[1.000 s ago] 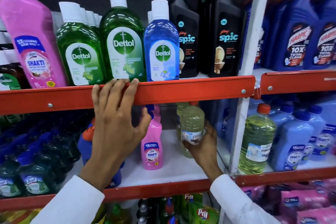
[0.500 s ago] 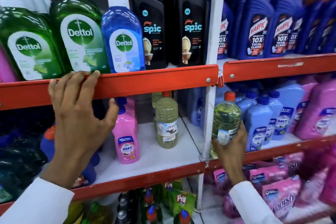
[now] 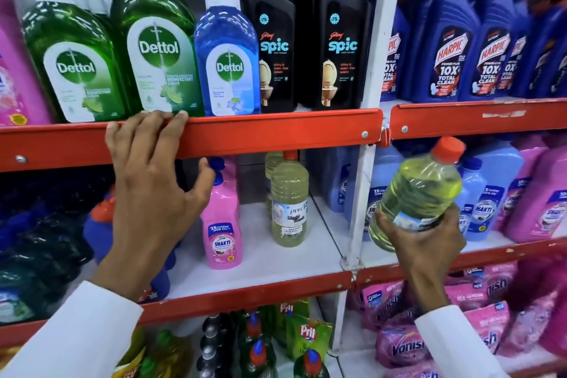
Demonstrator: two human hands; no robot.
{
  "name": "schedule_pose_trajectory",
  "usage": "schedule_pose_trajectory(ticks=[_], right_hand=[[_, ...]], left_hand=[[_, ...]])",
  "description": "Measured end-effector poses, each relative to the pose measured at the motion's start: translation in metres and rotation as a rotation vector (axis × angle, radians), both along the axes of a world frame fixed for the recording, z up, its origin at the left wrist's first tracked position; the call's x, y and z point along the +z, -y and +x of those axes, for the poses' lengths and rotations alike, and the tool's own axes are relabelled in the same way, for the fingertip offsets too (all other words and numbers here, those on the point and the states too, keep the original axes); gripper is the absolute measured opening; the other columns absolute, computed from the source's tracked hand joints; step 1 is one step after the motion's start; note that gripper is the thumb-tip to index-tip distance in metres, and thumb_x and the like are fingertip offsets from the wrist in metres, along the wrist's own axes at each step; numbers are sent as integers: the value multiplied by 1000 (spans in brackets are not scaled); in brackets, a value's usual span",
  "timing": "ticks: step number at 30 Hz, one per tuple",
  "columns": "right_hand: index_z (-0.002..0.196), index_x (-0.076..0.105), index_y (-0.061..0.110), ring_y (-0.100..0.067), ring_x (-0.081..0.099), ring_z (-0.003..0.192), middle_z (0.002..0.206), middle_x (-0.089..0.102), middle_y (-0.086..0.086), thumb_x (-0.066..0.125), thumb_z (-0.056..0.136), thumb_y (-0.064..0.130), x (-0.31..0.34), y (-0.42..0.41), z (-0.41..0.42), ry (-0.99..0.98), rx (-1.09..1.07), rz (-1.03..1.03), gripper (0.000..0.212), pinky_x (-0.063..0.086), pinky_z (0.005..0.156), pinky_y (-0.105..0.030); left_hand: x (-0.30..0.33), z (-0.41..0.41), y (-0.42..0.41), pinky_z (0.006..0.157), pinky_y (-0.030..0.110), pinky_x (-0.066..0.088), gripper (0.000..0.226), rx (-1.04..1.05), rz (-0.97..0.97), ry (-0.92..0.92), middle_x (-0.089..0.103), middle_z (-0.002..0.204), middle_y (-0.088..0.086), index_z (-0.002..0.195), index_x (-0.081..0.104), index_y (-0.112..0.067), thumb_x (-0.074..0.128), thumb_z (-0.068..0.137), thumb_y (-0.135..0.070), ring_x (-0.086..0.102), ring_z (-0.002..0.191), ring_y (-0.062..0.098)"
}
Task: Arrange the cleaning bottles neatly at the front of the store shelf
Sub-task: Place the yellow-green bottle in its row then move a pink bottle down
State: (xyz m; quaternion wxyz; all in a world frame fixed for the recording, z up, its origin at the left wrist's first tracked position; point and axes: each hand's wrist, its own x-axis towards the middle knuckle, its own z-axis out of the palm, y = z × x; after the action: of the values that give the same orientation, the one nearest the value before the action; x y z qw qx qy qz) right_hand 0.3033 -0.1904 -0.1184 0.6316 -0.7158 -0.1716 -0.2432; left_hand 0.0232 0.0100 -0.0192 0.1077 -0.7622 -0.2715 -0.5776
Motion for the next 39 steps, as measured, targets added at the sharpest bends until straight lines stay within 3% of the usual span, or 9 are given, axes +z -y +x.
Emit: schedule_pose_trajectory(ticks=[4,9,14,18,23,32,35,37,39], right_hand=[[109,58,7,-15,62,65,86,64,0,99,45,26,16,10,-39,54,69,69,78,53,70,-26],[107,63,14,6,67,72,84,70,10,95,37,40,2,-9,-77,50,312,16,81,51,67,-10],[106,61,17,22,61,71,81,67,16,100,38,24,-8,-57,-90,0,430,-36,79,41,62,4],[105,55,25,13,60,71,84,66,12,98,40,27,-15,-89,-87,-33,436,-103,78,51,62,-9],[114,58,15,-12,63,69,91,69,4,96,40,27,-31,-109,-83,-66,415,-202,84,41,60,-7],[119,53,13,-18,63,79,107,71,-8,95,46,22,-42,-118,-83,-176,403,-251,84,47,72,-23],[136,41,12,-31,60,117,132,59,-13,95,46,30,-35,-114,-91,-119,374,-286,106,53,91,-36],[152,16,10,-31,29,145,157,30,-16,91,58,39,-20,-106,-107,-9,286,-295,123,36,113,-45],[156,7,10,-27,12,152,165,14,-12,80,72,49,5,-98,-125,202,230,-295,117,22,122,-49]], left_hand=[[-1,1,1,123,63,23,56,-6,-11,8,58,134,21,139,56,-7,66,87,-26,43,135,37],[1,-1,1,124,62,23,56,-18,-28,-2,59,135,19,139,56,-8,67,88,-28,46,135,38],[2,-6,0,123,62,24,59,-31,-35,-43,58,138,17,141,54,-9,66,87,-28,46,137,37],[4,-9,2,126,60,21,61,-48,-54,-59,57,140,16,143,53,-10,63,85,-26,44,138,36],[5,-10,4,127,61,19,64,-53,-86,-71,55,142,16,144,51,-10,62,82,-22,41,140,35],[5,-10,4,127,60,19,63,-34,-85,-87,54,143,15,145,50,-10,61,83,-22,40,141,34],[4,-13,2,130,56,14,66,-33,-72,-116,52,147,13,147,47,-12,62,83,-23,38,144,31],[2,-17,0,132,51,11,70,-39,-54,-139,49,152,11,150,45,-14,62,83,-26,35,149,28],[1,-23,-1,132,50,12,71,-63,-37,-130,48,155,10,150,44,-15,63,83,-27,33,151,26]])
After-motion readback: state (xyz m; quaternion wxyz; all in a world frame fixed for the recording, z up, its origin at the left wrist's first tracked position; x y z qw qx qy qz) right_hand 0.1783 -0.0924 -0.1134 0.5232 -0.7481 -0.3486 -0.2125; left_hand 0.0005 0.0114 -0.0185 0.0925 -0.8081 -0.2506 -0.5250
